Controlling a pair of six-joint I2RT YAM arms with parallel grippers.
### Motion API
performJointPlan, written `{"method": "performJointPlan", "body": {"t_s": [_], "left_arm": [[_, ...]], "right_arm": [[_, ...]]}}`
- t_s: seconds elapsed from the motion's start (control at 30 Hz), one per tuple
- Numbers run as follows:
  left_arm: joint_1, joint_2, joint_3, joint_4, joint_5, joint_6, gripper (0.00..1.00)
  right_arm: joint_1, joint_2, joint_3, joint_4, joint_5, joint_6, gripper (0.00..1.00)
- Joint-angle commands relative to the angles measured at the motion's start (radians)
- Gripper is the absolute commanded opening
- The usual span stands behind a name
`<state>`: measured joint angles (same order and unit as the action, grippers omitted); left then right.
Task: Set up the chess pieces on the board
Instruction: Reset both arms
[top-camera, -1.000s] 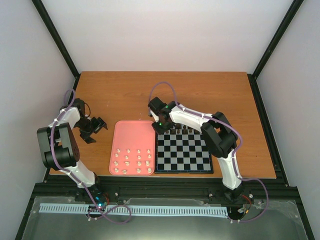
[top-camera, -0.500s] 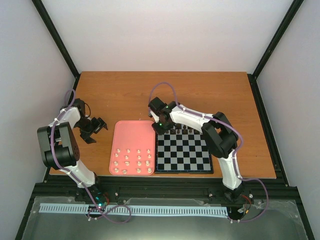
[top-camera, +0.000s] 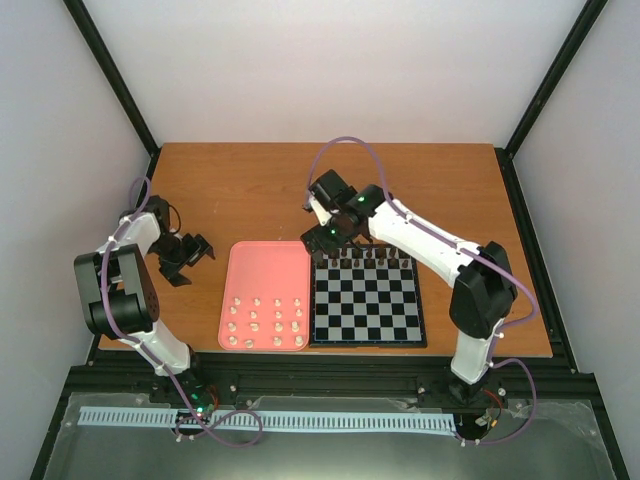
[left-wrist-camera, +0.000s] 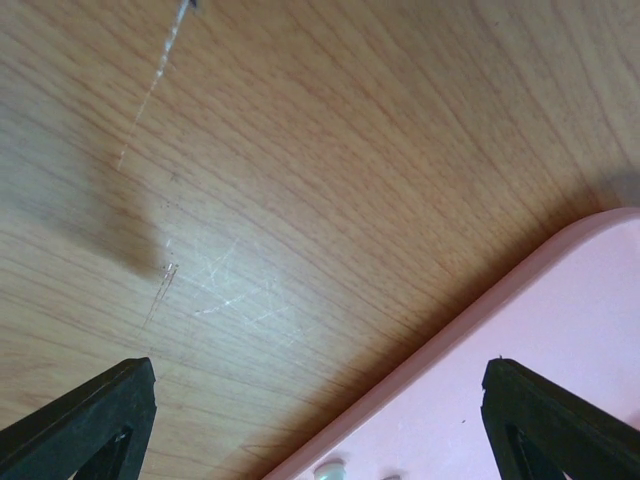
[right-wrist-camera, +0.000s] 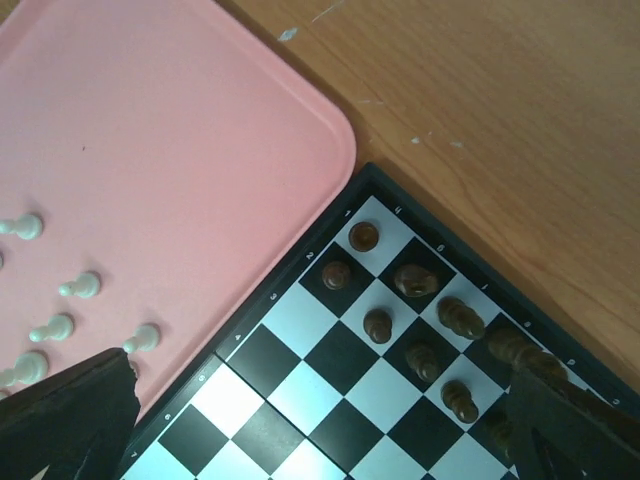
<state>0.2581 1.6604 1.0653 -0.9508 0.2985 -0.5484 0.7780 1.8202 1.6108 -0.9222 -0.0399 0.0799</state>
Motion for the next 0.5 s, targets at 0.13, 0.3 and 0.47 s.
{"method": "performJointPlan", "body": {"t_s": [0.13,0.3,0.47], "left_arm": [[-0.018,-0.032,0.148,-0.066,-0.049,0.042,1.00],[-0.026,-0.050,0.211,-0.075,-0.052,0.033,1.00],[-0.053,-0.038,0.278,-0.107,-0.101,0.042,1.00]], "right_arm": [[-0.081,-0.003,0.108,-0.074,0.043,0.052,1.00],[-0.100,0.033,0.177,-0.116,0.103,0.052,1.00],[-0.102,0.024,0.182,-0.102,0.100,0.054,1.00]]}}
